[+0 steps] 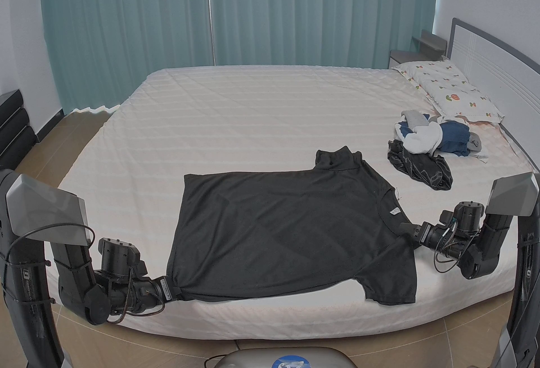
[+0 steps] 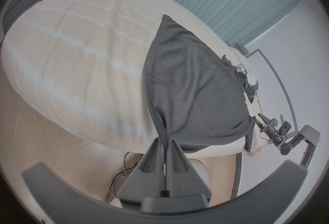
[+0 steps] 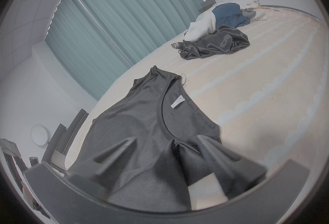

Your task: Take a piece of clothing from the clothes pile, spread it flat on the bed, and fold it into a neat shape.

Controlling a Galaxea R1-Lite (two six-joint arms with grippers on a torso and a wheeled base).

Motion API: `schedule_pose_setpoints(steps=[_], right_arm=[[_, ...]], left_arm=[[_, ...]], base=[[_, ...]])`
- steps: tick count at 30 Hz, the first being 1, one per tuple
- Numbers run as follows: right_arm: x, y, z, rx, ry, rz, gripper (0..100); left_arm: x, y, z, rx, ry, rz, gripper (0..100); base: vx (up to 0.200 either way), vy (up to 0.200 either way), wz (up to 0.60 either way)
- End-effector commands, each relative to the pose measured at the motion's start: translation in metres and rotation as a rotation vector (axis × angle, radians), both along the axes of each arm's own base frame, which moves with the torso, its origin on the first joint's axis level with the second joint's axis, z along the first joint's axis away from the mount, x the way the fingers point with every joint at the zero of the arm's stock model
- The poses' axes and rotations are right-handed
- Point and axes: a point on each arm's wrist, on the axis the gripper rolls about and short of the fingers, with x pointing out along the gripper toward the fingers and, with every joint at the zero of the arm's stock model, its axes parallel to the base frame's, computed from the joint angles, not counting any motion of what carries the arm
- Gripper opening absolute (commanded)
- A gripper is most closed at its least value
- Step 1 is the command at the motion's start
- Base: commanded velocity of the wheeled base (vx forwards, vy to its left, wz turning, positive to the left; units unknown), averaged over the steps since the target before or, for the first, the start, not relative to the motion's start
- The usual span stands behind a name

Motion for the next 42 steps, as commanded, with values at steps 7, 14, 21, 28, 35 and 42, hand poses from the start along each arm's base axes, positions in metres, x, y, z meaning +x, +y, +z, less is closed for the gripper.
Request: schedule_pose_setpoints(steps=[7,14,21,28,35,42], right_arm=[[-0.03,-0.024,0.011,0.025,0.042,-0.068,100],[-0.067,-0.023,0.015,0.072,0.08,0.012,100],[-0.089,-0.013,-0.008,-0.011,0.154,0.131,100],[-0.086,-0.005,-0.02,-0.025,0.159,0.169,100],[-0.082,0.0,-0.027,-0.025,0.138,0.19,100],[-0.075,0.005,-0.027,-0.004,0.118,0.212,100]], left_arm=[[0.0,0.0,0.0,0.0,0.001,0.0,0],[0.0,0.0,0.0,-0.001,0.0,0.001,0],[0.0,0.0,0.0,0.0,0.0,0.0,0],[0.0,0.0,0.0,0.0,0.0,0.0,0],[0.0,0.0,0.0,0.0,0.0,0.0,0],[0.0,0.0,0.0,0.0,0.0,0.0,0]], base=[[0.0,0.0,0.0],[0.0,0.0,0.0],[0.0,0.0,0.0],[0.0,0.0,0.0],[0.0,0.0,0.0],[0.0,0.0,0.0]])
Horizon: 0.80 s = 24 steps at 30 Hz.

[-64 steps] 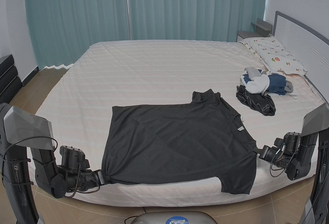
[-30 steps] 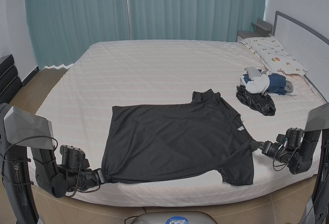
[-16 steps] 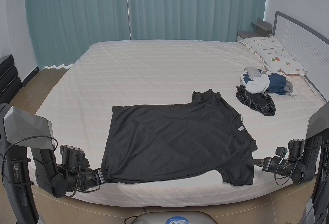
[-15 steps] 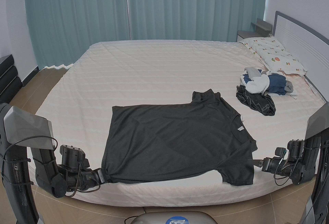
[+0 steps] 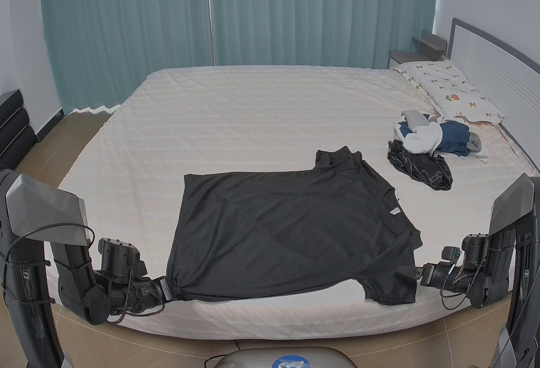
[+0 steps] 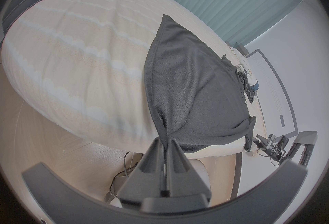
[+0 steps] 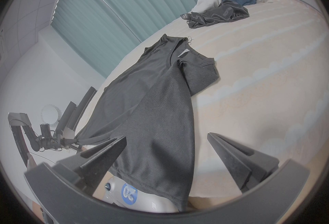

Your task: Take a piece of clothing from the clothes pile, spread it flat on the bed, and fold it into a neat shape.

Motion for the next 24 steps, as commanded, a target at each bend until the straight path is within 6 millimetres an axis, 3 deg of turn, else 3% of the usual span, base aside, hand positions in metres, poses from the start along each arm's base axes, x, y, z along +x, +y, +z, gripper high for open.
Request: schedule_pose_setpoints(steps=[1,4,5,9,13,24], right_arm=[[0.004,0.003,-0.002,0.018,-0.005,0.011,100],[0.006,0.003,-0.004,0.025,-0.002,0.003,100],[0.007,0.003,-0.005,0.026,-0.002,0.001,0],[0.007,0.001,-0.006,0.027,-0.003,-0.004,0],[-0.003,-0.01,0.004,0.03,0.001,-0.043,0],[-0.022,-0.014,0.016,0.042,0.03,-0.05,0]], left_arm=[[0.0,0.0,0.0,0.0,-0.001,0.0,0],[0.001,0.0,0.0,-0.001,-0.002,0.0,0],[0.001,0.0,0.0,-0.002,-0.002,0.002,0],[0.001,0.0,0.0,-0.002,-0.002,0.002,0],[0.001,0.0,0.0,-0.002,-0.002,0.002,0],[-0.002,0.0,0.0,0.003,0.002,-0.002,0]], base=[[0.0,0.0,0.0],[0.0,0.0,0.0],[0.0,0.0,0.0],[0.0,0.0,0.0],[0.0,0.0,0.0],[0.0,0.0,0.0]])
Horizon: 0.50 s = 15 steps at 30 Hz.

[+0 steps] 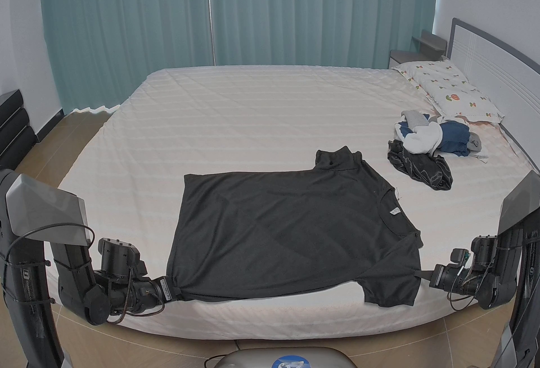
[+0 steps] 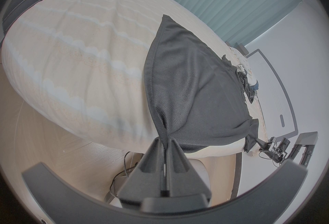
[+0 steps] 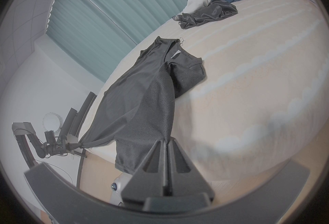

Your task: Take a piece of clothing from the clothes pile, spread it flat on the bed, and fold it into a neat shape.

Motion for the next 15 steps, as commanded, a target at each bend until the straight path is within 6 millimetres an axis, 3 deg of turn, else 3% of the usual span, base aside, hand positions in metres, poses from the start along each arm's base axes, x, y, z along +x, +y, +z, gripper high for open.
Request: schedule_pose_setpoints(steps=[1,12,15], right_arm=[[-0.006,-0.001,0.008,-0.002,-0.008,-0.008,0],[-0.047,-0.004,0.013,-0.039,0.084,0.015,0],[-0.05,-0.003,0.013,-0.041,0.09,0.02,0]], left_arm=[[-0.001,0.0,0.0,0.003,0.003,-0.001,0],[-0.007,0.002,0.01,0.039,-0.028,0.021,0],[-0.007,0.002,0.011,0.047,-0.031,0.029,0]], base=[[0.0,0.0,0.0],[0.0,0.0,0.0],[0.0,0.0,0.0]])
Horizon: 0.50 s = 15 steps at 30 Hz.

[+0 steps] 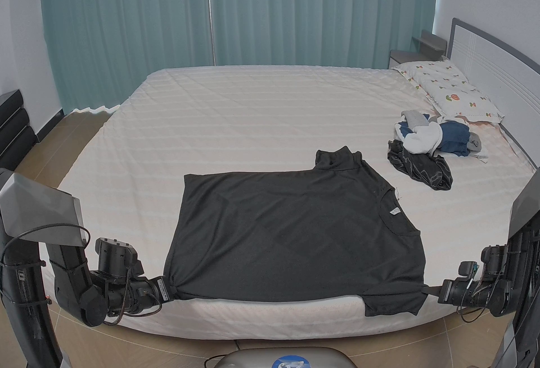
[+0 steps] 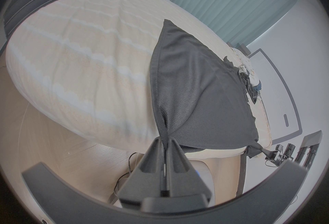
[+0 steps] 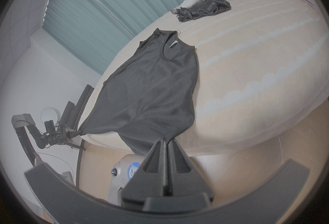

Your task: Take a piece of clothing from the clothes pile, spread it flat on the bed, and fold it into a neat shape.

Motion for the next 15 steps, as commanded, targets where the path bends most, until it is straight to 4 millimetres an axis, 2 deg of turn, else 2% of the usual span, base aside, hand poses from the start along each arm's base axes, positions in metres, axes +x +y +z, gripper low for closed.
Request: schedule_pose_setpoints(steps=[1,10,15], right_arm=[[-0.0097,-0.001,0.0028,-0.004,0.016,-0.002,0],[-0.0125,-0.0005,0.0039,-0.005,0.044,-0.003,0],[-0.0179,-0.0008,0.0116,-0.017,0.07,0.002,0]], left_arm=[[-0.0009,0.0007,0.0042,0.027,-0.017,0.021,0],[-0.0031,0.0003,0.0018,0.079,-0.008,0.039,0],[-0.0106,0.0004,-0.0005,0.123,0.006,0.002,0]], base=[[0.0,0.0,0.0],[0.0,0.0,0.0],[0.0,0.0,0.0]])
